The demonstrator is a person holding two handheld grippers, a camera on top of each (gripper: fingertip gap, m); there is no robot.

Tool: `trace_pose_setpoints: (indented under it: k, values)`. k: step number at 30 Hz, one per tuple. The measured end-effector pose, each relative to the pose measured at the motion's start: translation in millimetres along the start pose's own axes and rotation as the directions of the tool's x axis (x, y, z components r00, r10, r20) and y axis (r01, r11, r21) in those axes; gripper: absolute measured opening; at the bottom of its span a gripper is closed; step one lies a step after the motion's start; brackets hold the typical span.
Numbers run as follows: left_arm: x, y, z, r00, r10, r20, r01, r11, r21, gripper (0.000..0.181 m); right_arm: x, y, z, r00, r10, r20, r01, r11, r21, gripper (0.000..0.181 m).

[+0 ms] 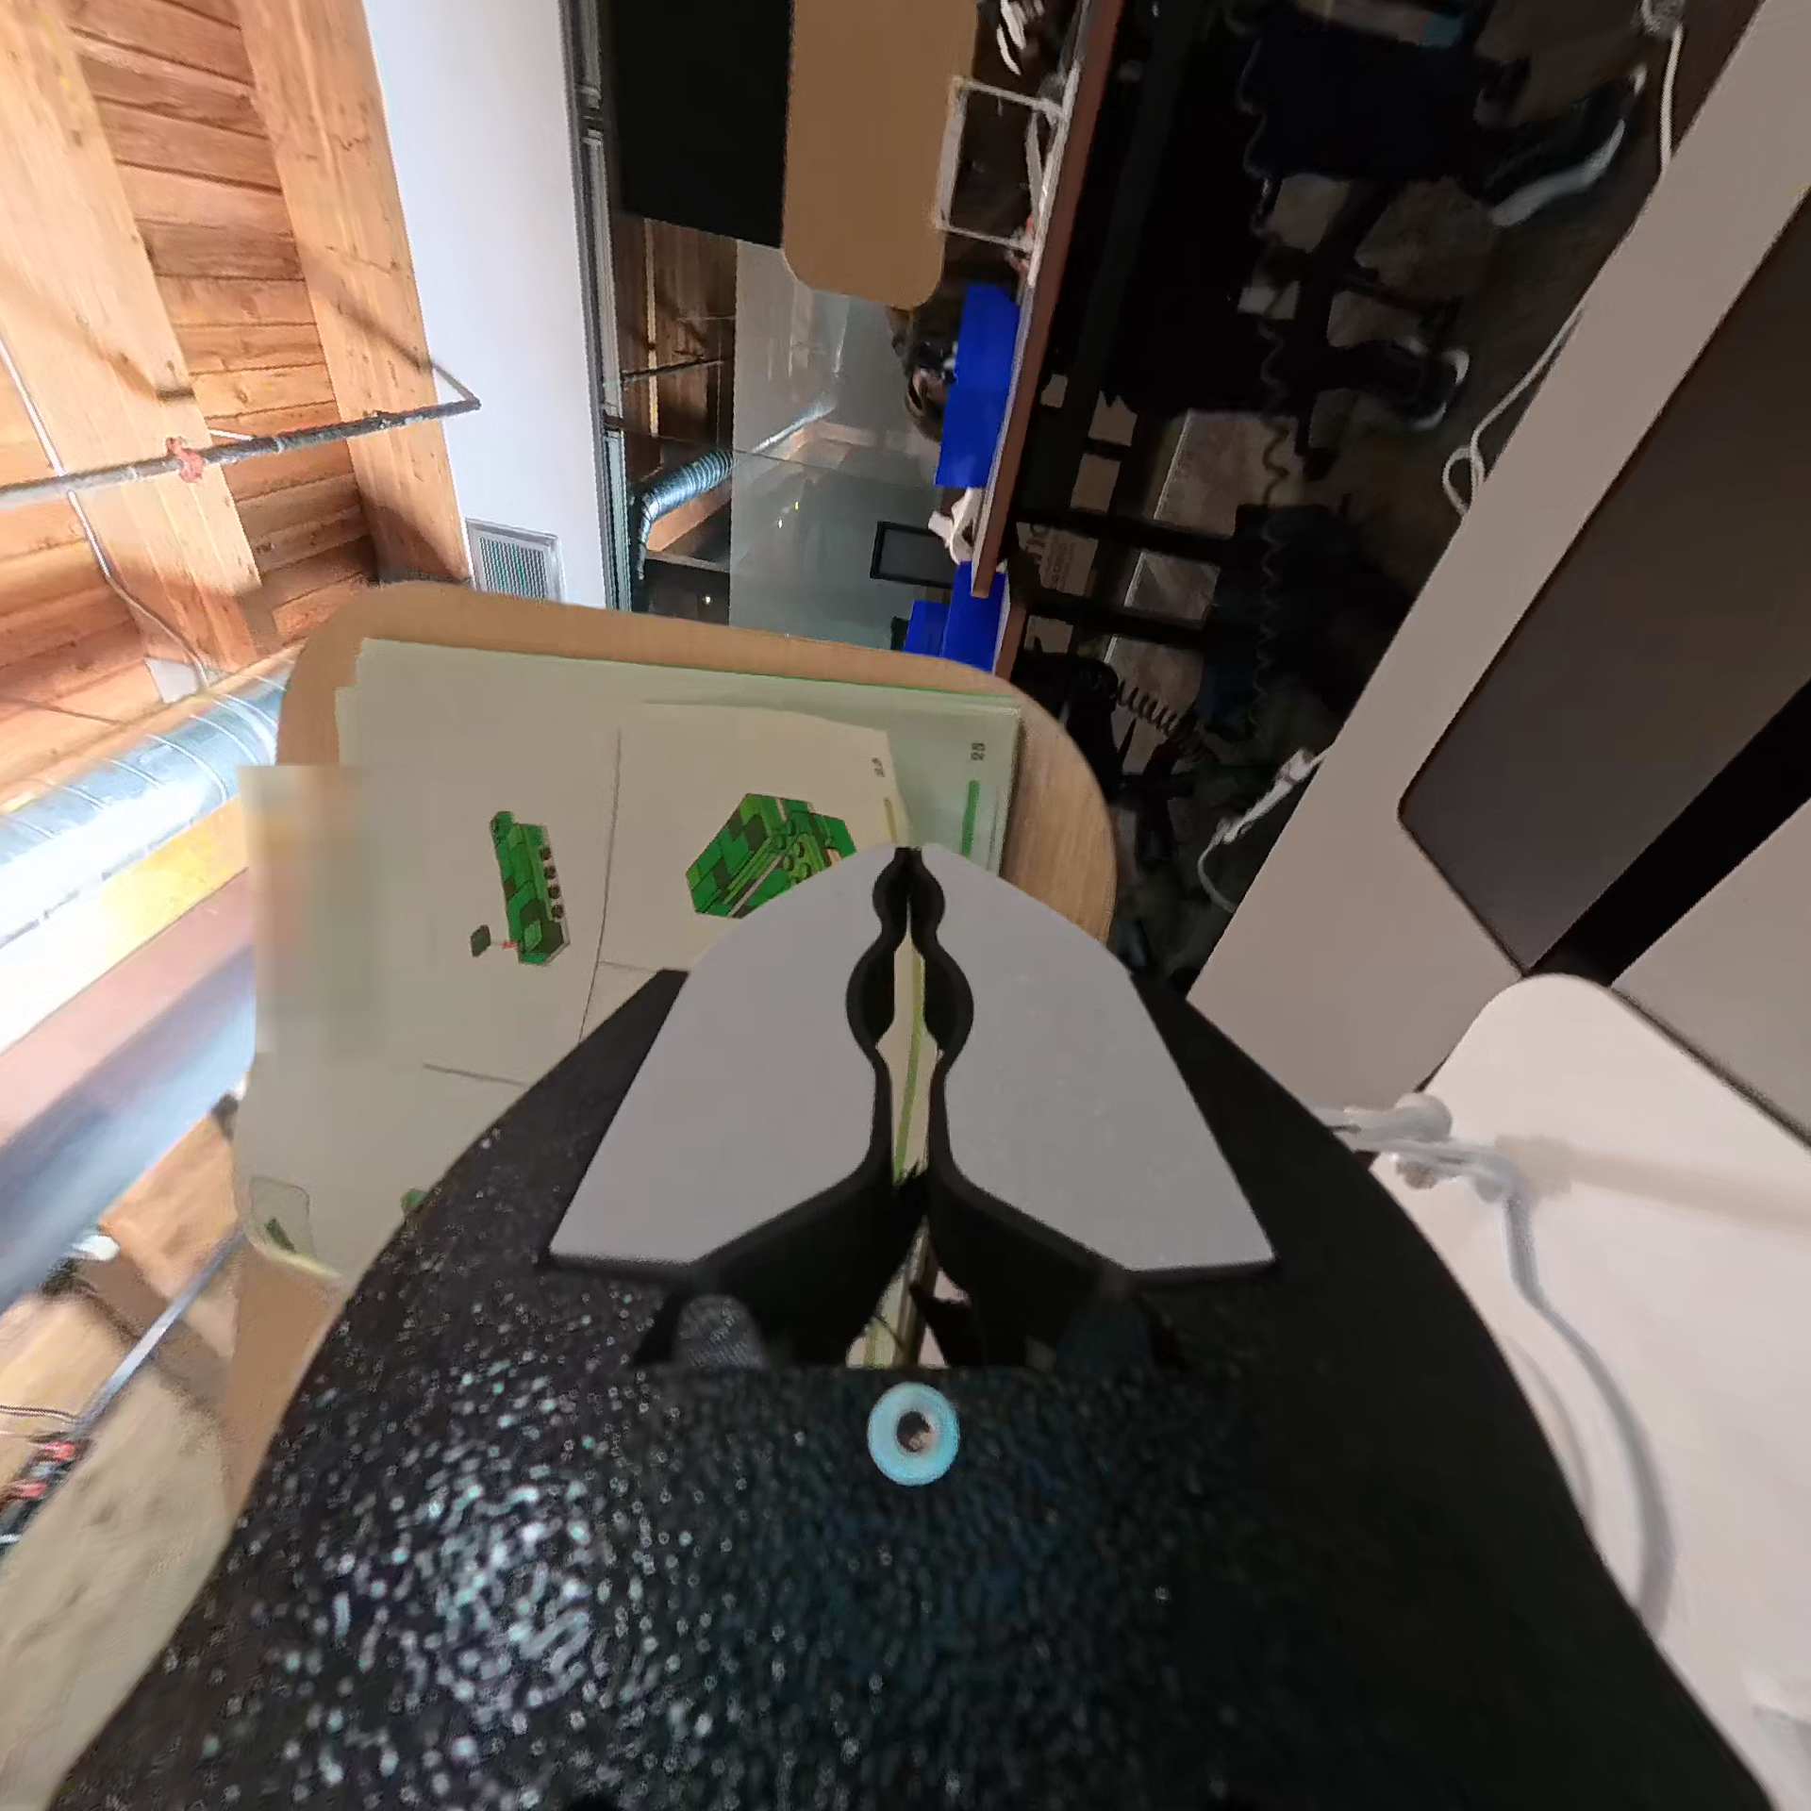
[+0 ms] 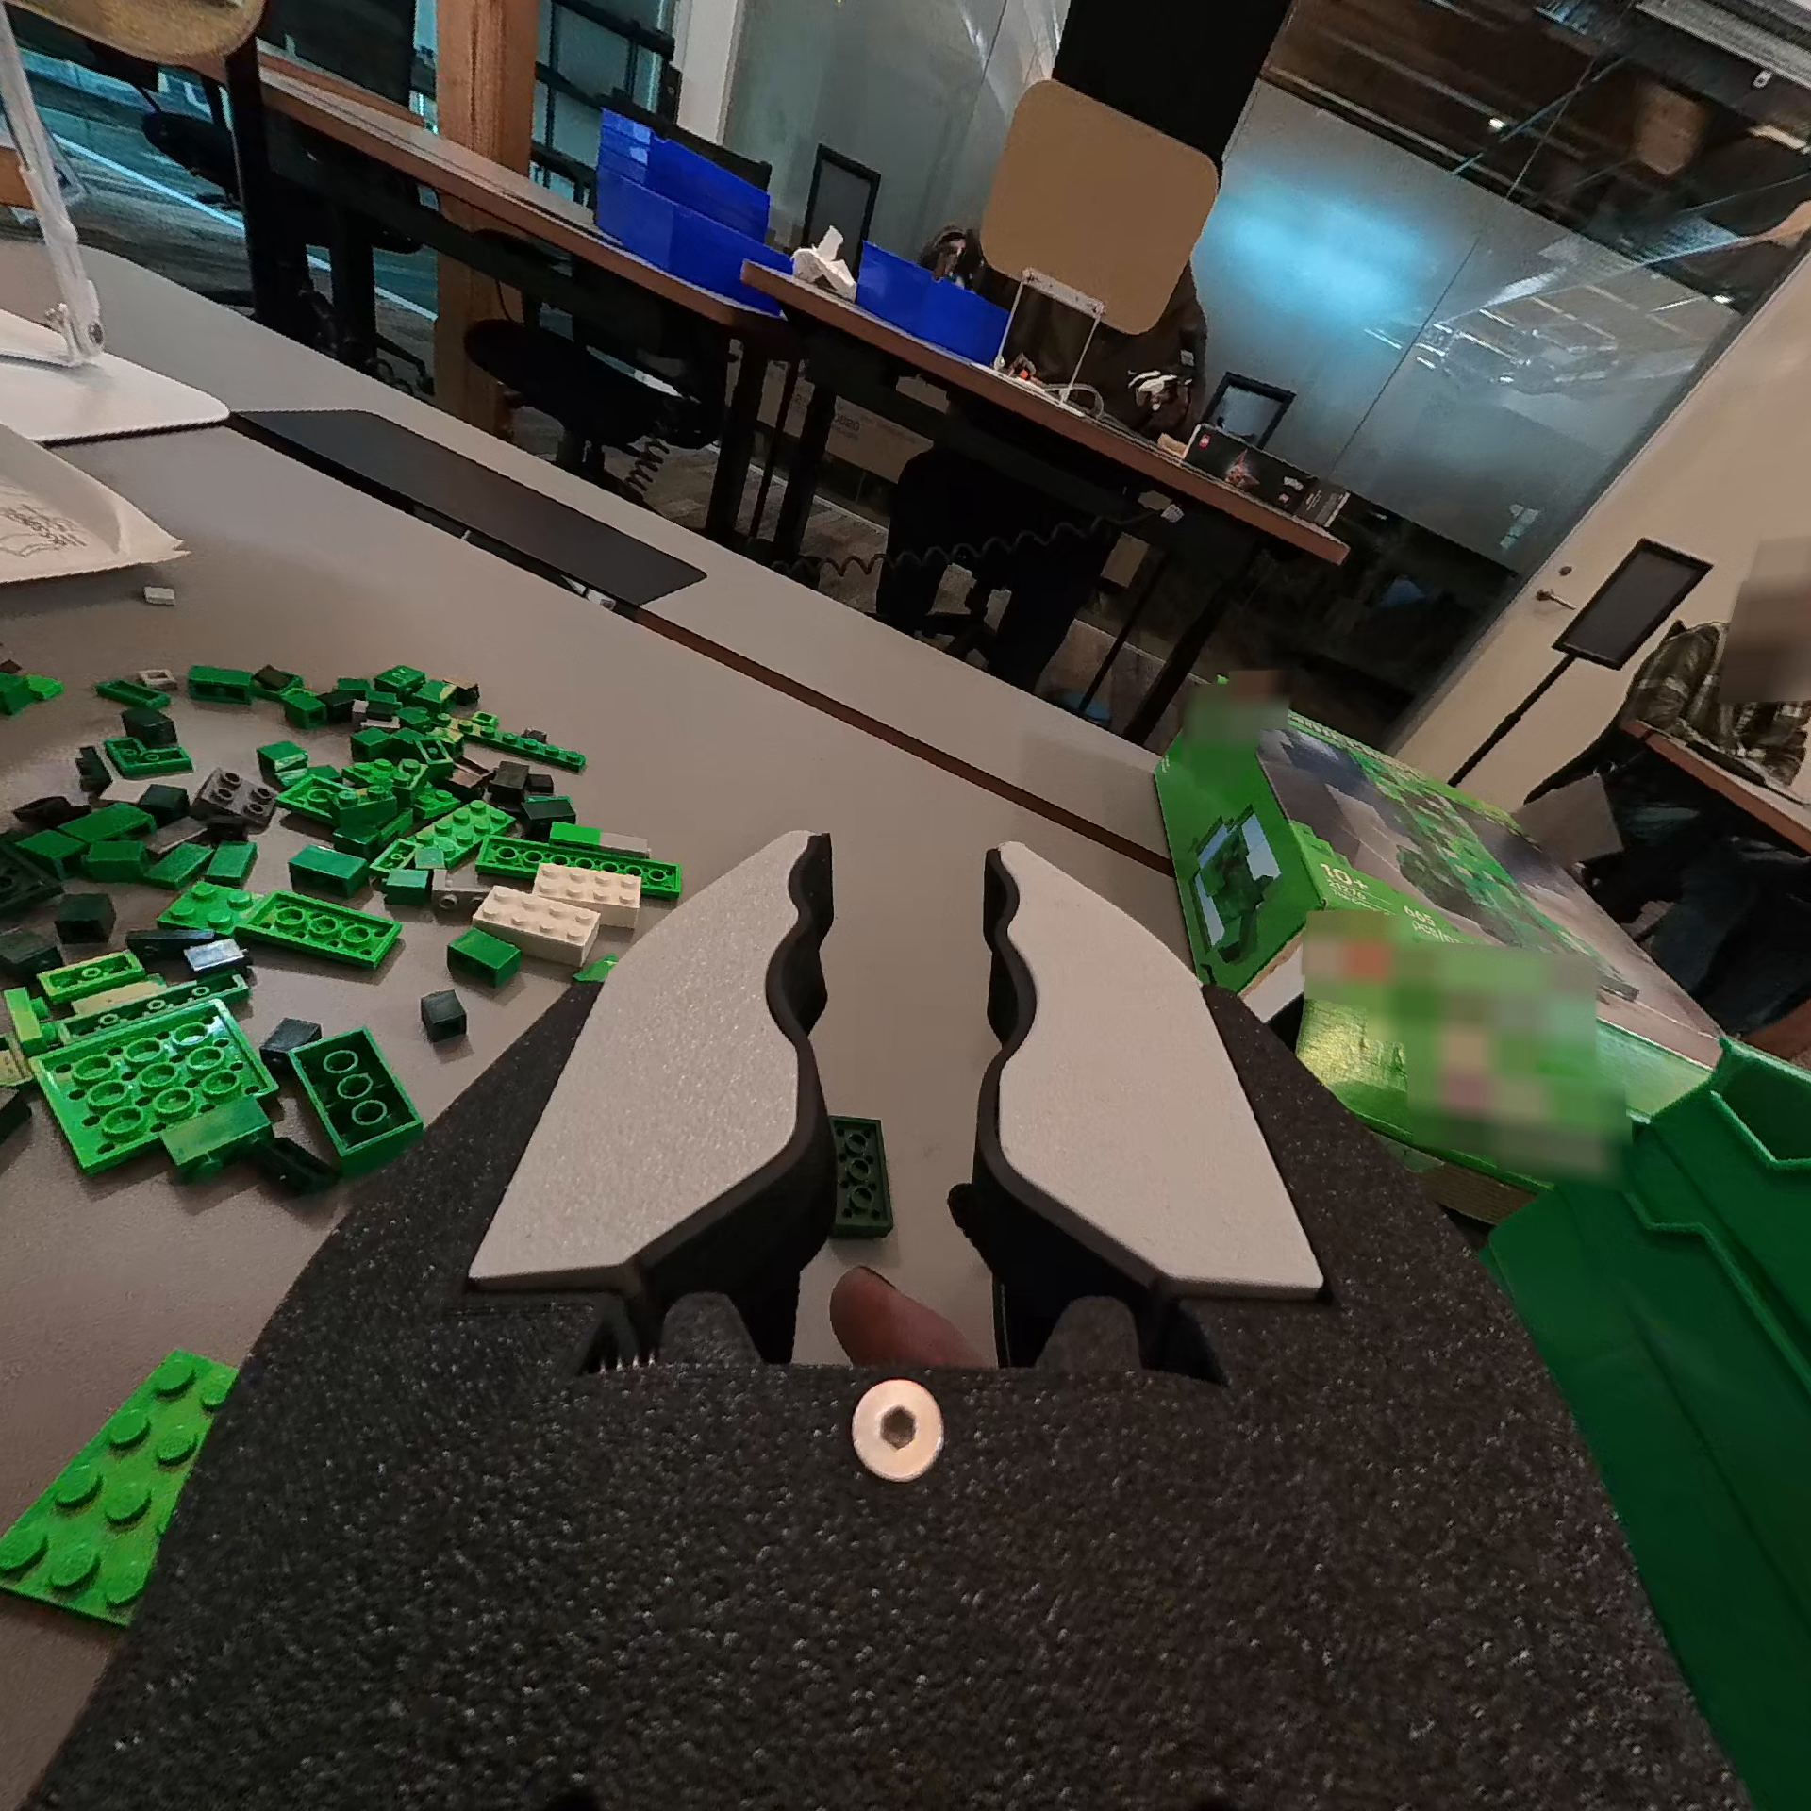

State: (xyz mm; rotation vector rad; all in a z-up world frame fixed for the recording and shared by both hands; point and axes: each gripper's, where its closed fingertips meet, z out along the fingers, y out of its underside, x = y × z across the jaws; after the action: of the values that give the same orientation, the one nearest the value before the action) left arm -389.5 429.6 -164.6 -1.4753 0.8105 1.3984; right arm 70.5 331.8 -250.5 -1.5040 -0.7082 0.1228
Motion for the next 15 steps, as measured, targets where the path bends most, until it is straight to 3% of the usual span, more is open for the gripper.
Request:
trace_pose_setpoints:
  k: [1,4,7,11,15]
  values:
    - [-3,-1,-4,0.999,-0.05,0.003,0.05,0.999,0.021,0.0,0,0,0,1.0,0.001,0.001,-0.001,1.0,0.0,0.029]
    - [-17,-2,-21,0.967,-0.251,0.036,0.246,0.964,0.1,0.0,0,0,0,1.0,0.001,0.003,-0.001,1.0,0.0,0.029]
    - [-33,5,-42,0.877,-0.479,0.048,0.463,0.867,0.184,0.0,-1,0,0,1.0,0.002,0.004,-0.002,1.0,0.001,0.029]
    - [-53,13,-77,0.634,-0.77,-0.067,0.74,0.579,0.343,0.0,-1,-1,0,1.0,0.001,0.003,-0.001,1.0,0.002,0.029]
    - [-69,31,-100,0.376,-0.907,-0.188,0.879,0.285,0.382,0.0,-1,-1,0,1.0,-0.003,0.003,0.003,1.0,0.001,0.029]
